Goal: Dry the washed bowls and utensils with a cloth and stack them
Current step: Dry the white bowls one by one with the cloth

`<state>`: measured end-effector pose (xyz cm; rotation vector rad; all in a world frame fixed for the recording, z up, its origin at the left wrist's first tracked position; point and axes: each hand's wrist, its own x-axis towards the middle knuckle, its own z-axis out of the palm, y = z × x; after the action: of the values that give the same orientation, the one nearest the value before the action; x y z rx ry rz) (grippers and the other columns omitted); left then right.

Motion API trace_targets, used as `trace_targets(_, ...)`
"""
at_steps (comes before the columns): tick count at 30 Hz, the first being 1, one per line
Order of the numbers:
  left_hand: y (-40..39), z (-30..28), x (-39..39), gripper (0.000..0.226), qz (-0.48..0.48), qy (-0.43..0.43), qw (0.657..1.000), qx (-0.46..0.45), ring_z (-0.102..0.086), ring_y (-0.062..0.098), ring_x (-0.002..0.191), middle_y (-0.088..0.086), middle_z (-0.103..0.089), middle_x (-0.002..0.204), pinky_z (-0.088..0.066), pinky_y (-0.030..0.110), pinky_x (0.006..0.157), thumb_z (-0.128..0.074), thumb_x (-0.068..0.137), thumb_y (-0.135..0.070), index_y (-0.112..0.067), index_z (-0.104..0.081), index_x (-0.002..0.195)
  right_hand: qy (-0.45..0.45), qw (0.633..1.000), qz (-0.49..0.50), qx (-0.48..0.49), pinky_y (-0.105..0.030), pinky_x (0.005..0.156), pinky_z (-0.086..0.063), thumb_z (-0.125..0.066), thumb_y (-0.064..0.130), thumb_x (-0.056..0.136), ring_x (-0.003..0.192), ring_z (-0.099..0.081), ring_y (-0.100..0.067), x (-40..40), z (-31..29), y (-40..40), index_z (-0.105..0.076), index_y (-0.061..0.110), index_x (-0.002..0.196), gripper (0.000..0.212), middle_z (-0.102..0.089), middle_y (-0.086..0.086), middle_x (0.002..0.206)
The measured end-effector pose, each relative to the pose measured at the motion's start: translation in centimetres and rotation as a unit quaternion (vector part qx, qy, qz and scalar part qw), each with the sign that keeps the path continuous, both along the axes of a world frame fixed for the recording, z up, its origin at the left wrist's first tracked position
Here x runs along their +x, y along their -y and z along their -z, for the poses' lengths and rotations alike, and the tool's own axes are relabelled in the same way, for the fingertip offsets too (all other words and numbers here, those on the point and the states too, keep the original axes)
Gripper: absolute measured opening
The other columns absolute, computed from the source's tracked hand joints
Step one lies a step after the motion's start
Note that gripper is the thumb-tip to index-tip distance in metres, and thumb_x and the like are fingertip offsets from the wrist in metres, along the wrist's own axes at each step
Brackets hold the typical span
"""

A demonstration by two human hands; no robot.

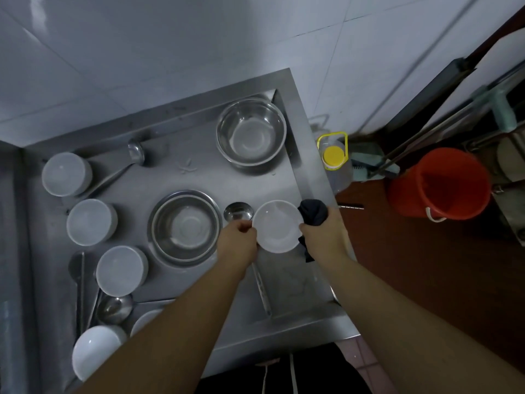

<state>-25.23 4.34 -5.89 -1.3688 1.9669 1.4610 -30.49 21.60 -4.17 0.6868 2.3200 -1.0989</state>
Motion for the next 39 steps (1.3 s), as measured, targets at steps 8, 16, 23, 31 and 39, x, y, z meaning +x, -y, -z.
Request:
trace_targets(8, 0.0, -0.7, 0.0, 0.036, 0.044, 0.008, 0.999, -0.029, -0.075, 0.023, 0.083, -0.002, -0.078, 0.089, -0.065, 0.046, 0.083, -0.058, 0.074, -0.031, -0.029, -0.078, 0.104, -0.042, 0.999, 0.009, 0.016, -0.041, 0.072, -0.050, -0.073, 0.036, 0.091, 0.077, -0.062, -0.026, 0.1, -1.4, -1.9, -0.057, 0.014, 0.101, 0.029, -0.062, -0.003, 0.080)
trace_targets(16, 2.4, -3.0, 3.0, 0.012, 0.098, 0.009, 0.995, -0.036, -0.074, 0.028, 0.091, 0.002, -0.075, 0.102, -0.064, 0.048, 0.087, -0.062, 0.086, -0.030, -0.030, -0.070, 0.095, -0.082, 0.996, -0.043, -0.011, -0.043, 0.069, -0.050, -0.072, 0.034, 0.093, 0.075, -0.063, -0.021, 3.1, -4.3, -1.3, -0.052, 0.015, 0.091, 0.028, -0.061, -0.006, 0.081)
trace_targets(23, 8.7, -6.3, 11.1, 0.028, 0.129, 0.025, 0.986, -0.104, -0.071, 0.027, 0.105, 0.002, -0.076, 0.114, -0.057, 0.043, 0.098, -0.060, 0.092, -0.026, -0.026, -0.072, 0.117, -0.077, 0.977, -0.194, -0.052, -0.045, 0.071, -0.060, -0.070, 0.034, 0.094, 0.077, -0.067, -0.025, 7.6, -6.0, 6.3, -0.056, 0.027, 0.098, 0.016, -0.066, -0.003, 0.084)
trace_targets(31, 17.3, -5.8, 21.0, 0.028, 0.155, 0.071, 0.976, -0.133, -0.066, 0.026, 0.115, 0.005, -0.071, 0.126, -0.052, 0.035, 0.094, -0.056, 0.099, -0.022, -0.023, -0.069, 0.125, -0.058, 0.942, -0.326, -0.042, -0.033, 0.060, -0.047, -0.065, 0.036, 0.098, 0.074, -0.061, -0.017, 14.4, -6.2, 15.4, -0.053, 0.025, 0.096, 0.016, -0.061, 0.000, 0.083)
trace_targets(39, 25.0, -3.4, 26.6, 0.023, 0.259, 0.065, 0.954, -0.139, -0.067, 0.024, 0.097, 0.004, -0.074, 0.111, -0.052, 0.035, 0.083, -0.057, 0.097, -0.026, -0.018, -0.068, 0.115, -0.033, 0.954, -0.297, 0.001, -0.032, 0.059, -0.046, -0.069, 0.029, 0.096, 0.073, -0.059, -0.012, 21.9, -4.6, 22.7, -0.052, 0.023, 0.094, 0.018, -0.061, -0.001, 0.083)
